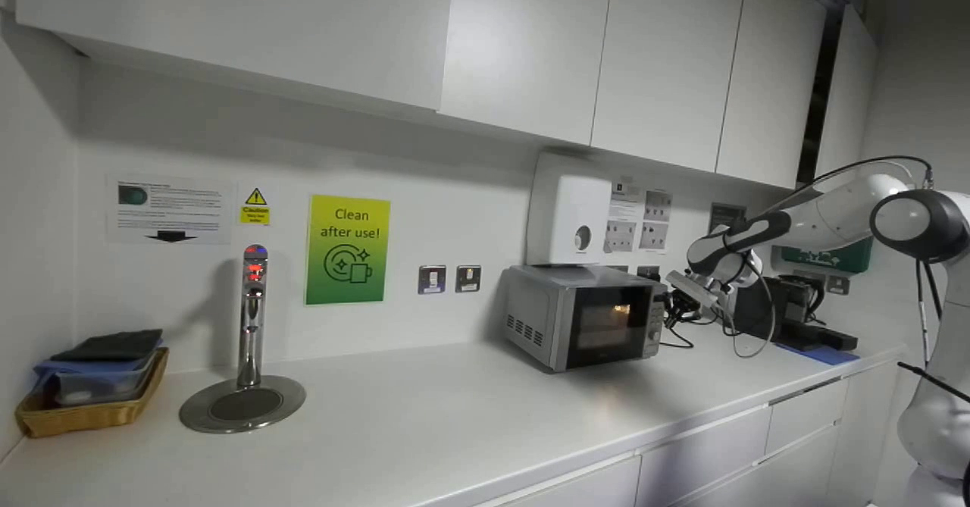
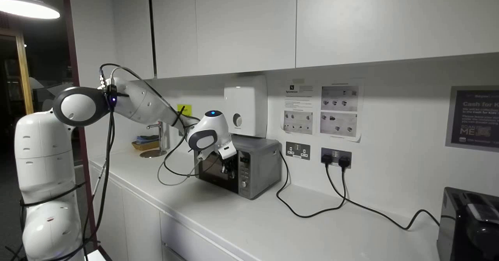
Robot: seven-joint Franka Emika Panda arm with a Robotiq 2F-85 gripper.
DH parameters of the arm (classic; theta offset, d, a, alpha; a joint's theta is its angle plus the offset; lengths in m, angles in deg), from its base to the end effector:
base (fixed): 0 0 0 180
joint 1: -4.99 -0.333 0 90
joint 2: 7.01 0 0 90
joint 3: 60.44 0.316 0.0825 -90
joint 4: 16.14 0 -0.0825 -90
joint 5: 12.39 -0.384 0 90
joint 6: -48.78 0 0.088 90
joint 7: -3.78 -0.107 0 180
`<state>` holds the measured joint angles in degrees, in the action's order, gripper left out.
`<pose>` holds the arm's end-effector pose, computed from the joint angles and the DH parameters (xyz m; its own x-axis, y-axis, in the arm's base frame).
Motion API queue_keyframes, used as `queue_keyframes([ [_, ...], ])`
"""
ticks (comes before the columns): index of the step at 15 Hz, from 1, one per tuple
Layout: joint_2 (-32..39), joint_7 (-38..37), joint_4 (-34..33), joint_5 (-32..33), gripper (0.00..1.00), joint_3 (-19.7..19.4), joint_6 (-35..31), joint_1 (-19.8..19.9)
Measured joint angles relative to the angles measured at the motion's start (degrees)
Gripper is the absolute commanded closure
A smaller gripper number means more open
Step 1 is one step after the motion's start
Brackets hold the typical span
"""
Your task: Press a button on the microwave
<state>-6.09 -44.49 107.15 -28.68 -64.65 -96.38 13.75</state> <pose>0.5564 -0.1312 0.4312 0.2839 -0.9577 0.0478 -0.8729 -0.2788 -0.4004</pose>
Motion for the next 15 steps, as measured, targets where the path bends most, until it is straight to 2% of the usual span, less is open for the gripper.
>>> queue_keyframes([
  [3, 1.3, 0.8, 0.0, -1.0, 1.0, 0.0, -1.9, -0.2],
  [15, 2.2, 0.9, 0.0, -0.9, 1.0, 0.0, -2.2, -0.5],
])
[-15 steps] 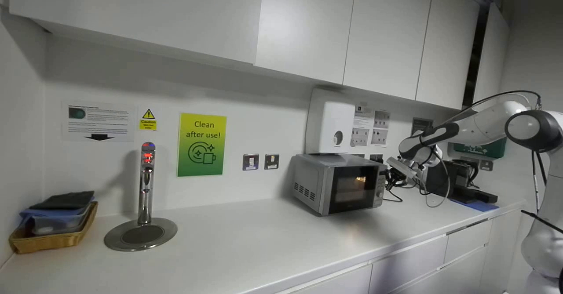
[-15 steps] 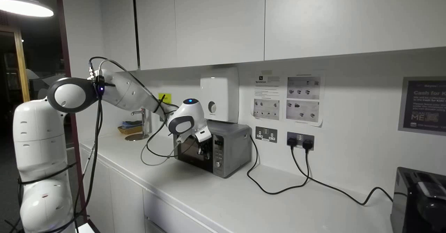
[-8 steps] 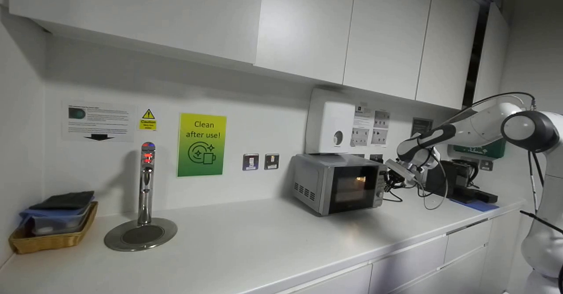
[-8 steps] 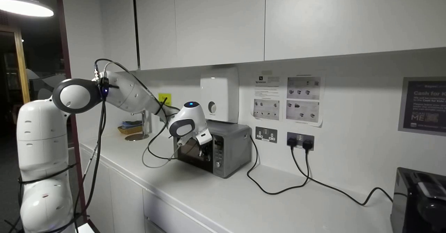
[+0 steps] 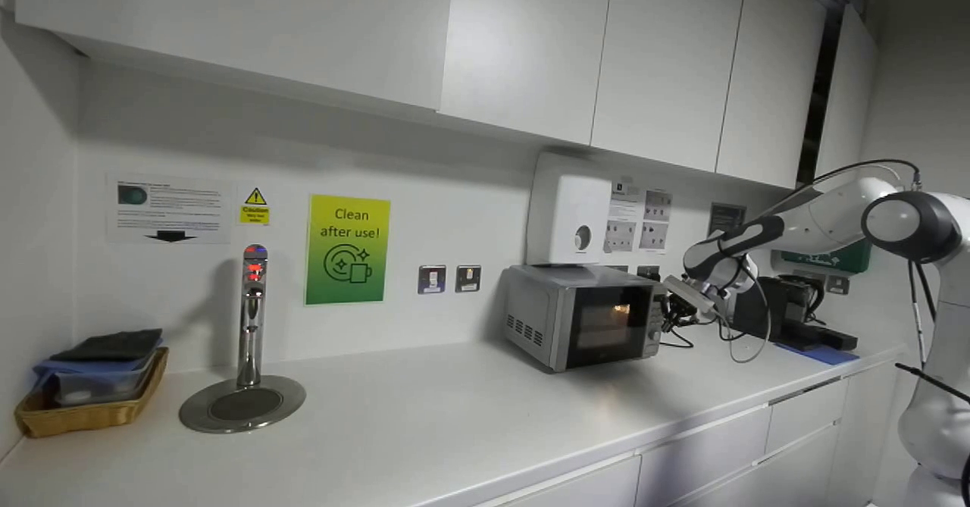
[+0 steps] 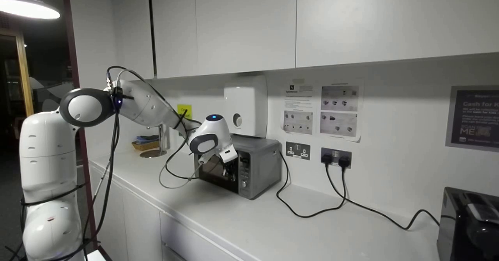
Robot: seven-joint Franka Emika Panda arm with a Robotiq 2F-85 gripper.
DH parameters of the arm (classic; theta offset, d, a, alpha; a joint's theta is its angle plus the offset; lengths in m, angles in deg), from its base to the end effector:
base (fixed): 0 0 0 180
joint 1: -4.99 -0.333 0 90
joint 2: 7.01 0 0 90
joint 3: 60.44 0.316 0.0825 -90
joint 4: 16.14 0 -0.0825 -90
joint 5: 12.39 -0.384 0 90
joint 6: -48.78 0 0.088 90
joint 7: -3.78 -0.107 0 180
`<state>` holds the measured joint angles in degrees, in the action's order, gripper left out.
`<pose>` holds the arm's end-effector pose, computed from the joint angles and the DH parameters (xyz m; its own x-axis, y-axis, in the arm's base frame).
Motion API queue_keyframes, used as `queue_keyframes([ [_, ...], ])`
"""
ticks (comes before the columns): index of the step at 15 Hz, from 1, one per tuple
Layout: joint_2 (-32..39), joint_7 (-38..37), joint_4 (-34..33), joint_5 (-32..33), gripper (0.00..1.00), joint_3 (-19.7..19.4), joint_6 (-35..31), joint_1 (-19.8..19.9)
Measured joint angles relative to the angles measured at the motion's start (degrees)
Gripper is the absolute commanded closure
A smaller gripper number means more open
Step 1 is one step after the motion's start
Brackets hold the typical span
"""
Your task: Press a button on the microwave
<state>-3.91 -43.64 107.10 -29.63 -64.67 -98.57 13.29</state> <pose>0.5630 -0.1297 0.4142 0.2865 -0.9568 0.0497 -0.8715 -0.2818 -0.4014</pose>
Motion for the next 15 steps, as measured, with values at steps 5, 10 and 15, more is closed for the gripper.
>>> queue_keyframes([
  [5, 2.9, 2.3, 0.0, -2.5, 1.0, 0.0, -6.3, -0.4],
  [10, 5.4, 4.6, 0.0, -6.6, 1.0, 0.2, -11.4, -1.2],
  [15, 5.7, 6.4, 0.0, -8.9, 1.0, 0.3, -12.9, -1.6],
])
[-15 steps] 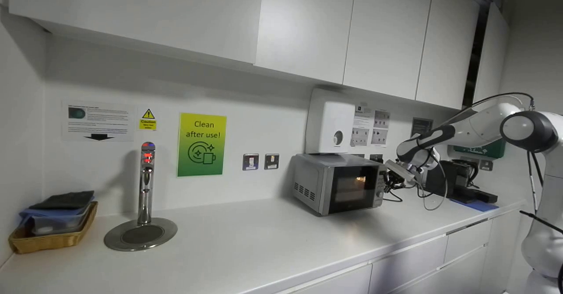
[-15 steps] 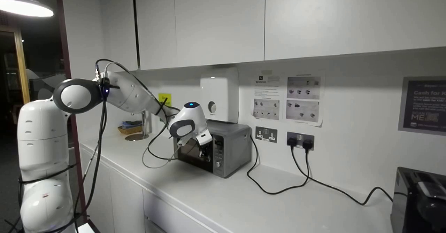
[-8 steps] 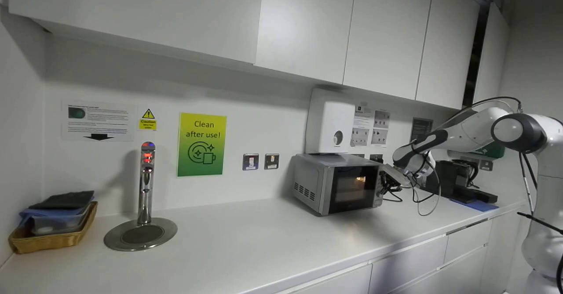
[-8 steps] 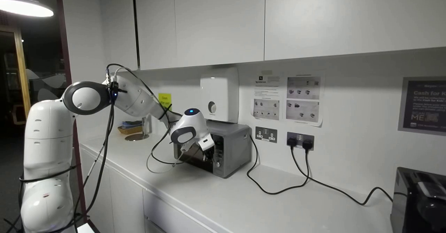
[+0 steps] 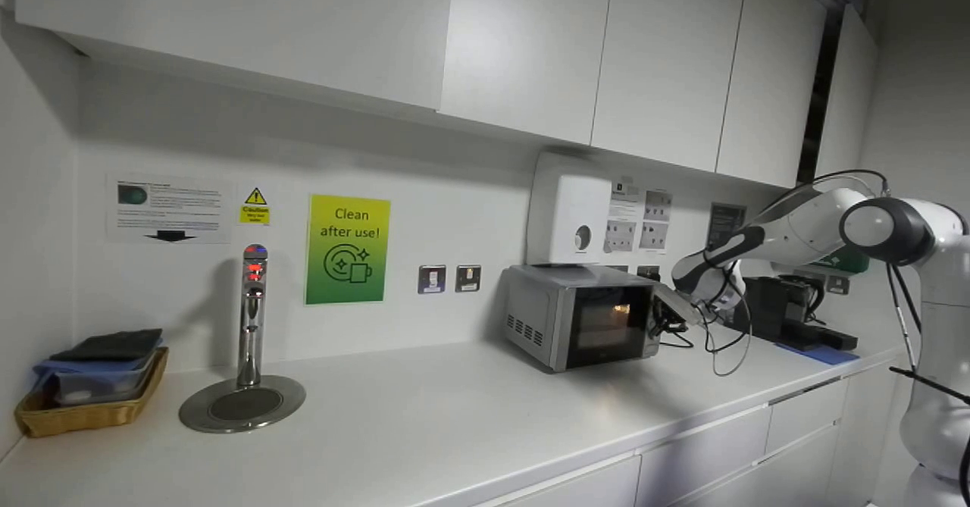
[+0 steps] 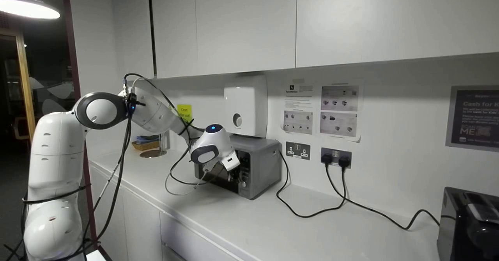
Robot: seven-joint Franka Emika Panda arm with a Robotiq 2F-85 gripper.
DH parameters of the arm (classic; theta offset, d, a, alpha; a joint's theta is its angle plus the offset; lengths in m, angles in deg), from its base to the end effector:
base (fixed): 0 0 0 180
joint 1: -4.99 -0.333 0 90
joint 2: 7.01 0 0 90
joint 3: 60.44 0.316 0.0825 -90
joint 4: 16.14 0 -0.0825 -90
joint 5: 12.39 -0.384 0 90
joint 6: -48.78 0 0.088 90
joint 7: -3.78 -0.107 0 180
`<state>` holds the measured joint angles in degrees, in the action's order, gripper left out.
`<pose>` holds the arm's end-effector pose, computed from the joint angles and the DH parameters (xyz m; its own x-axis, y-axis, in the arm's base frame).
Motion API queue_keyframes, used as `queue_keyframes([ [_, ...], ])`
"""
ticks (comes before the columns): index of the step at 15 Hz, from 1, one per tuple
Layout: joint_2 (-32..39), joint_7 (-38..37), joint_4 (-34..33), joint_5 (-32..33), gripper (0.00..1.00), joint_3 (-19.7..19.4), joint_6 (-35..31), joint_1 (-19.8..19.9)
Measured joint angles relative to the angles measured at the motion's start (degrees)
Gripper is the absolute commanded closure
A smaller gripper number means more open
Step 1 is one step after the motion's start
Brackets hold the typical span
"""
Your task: Press a button on the microwave
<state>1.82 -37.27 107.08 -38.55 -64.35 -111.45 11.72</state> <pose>0.5815 -0.1292 0.3808 0.2492 -0.9636 0.0967 -0.8214 -0.2632 -0.5060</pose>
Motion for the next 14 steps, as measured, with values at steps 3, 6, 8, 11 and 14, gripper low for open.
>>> queue_keyframes([
  [3, 0.0, 1.5, 0.0, -1.6, 1.0, 0.2, -0.5, 0.0],
  [6, 0.0, 2.9, -0.1, -3.1, 1.0, 0.3, -1.2, 0.0],
  [8, 0.0, 4.2, -0.1, -4.4, 1.0, 0.5, -2.0, 0.0],
  [11, 0.0, 6.0, -0.1, -6.3, 1.0, 0.8, -2.2, 0.0],
  [14, 0.0, 7.6, -0.1, -7.8, 1.0, 0.8, -2.2, 0.0],
])
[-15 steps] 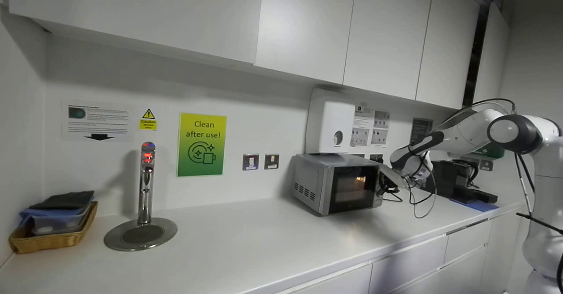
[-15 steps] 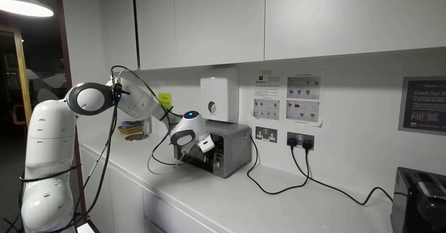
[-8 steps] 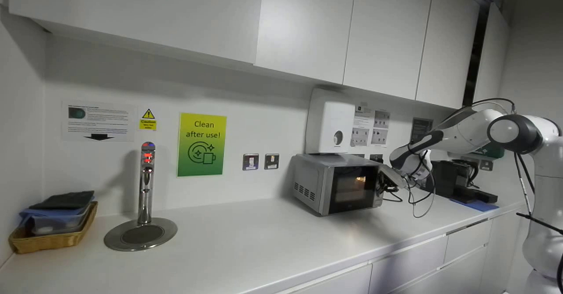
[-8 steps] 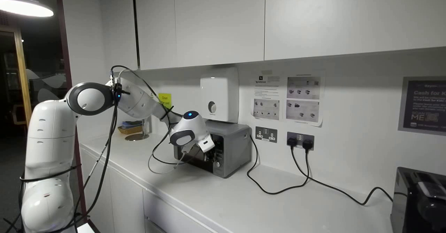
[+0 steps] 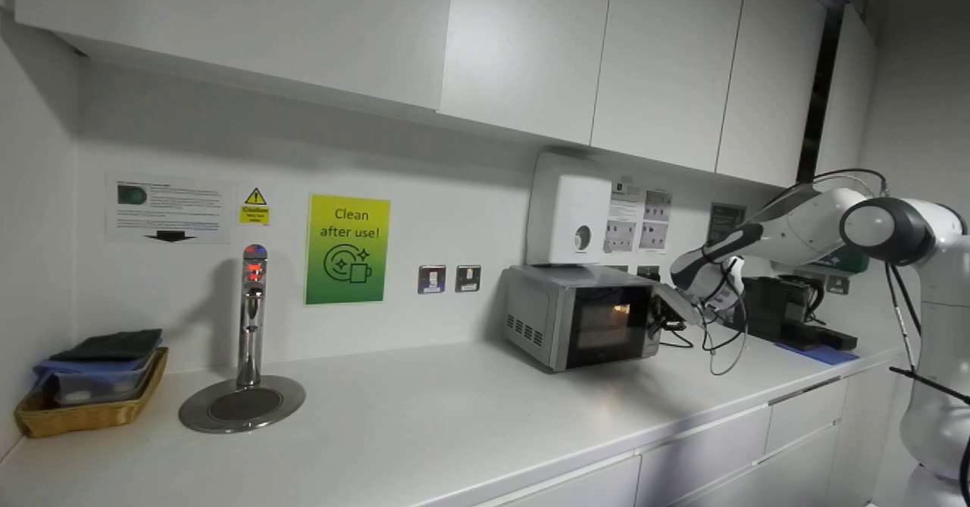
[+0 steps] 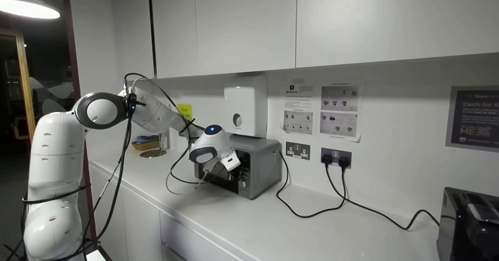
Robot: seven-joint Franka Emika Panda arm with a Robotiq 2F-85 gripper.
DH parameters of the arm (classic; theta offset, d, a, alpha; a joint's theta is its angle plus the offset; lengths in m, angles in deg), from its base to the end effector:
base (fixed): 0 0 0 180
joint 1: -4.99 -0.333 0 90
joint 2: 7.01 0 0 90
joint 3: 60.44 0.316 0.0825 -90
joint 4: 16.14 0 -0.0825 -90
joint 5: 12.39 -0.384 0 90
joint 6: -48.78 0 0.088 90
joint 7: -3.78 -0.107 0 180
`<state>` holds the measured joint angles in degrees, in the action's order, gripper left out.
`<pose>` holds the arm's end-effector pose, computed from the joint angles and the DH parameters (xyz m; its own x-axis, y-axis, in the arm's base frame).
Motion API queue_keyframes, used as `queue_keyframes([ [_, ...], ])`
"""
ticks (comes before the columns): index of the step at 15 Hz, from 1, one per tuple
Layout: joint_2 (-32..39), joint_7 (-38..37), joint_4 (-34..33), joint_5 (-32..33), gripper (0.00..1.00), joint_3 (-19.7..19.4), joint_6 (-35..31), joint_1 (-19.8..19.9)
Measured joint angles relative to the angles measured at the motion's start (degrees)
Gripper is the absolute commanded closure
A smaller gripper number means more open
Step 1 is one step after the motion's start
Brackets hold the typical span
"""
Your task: Press a button on the microwave
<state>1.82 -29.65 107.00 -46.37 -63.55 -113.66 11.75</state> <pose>0.5813 -0.1296 0.3834 0.2625 -0.9597 0.1008 -0.7848 -0.2731 -0.5563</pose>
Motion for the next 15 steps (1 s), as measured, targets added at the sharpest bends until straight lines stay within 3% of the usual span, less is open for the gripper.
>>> queue_keyframes([
  [15, -1.1, 1.4, 1.0, 2.4, 1.0, -2.1, 0.0, 0.0],
])
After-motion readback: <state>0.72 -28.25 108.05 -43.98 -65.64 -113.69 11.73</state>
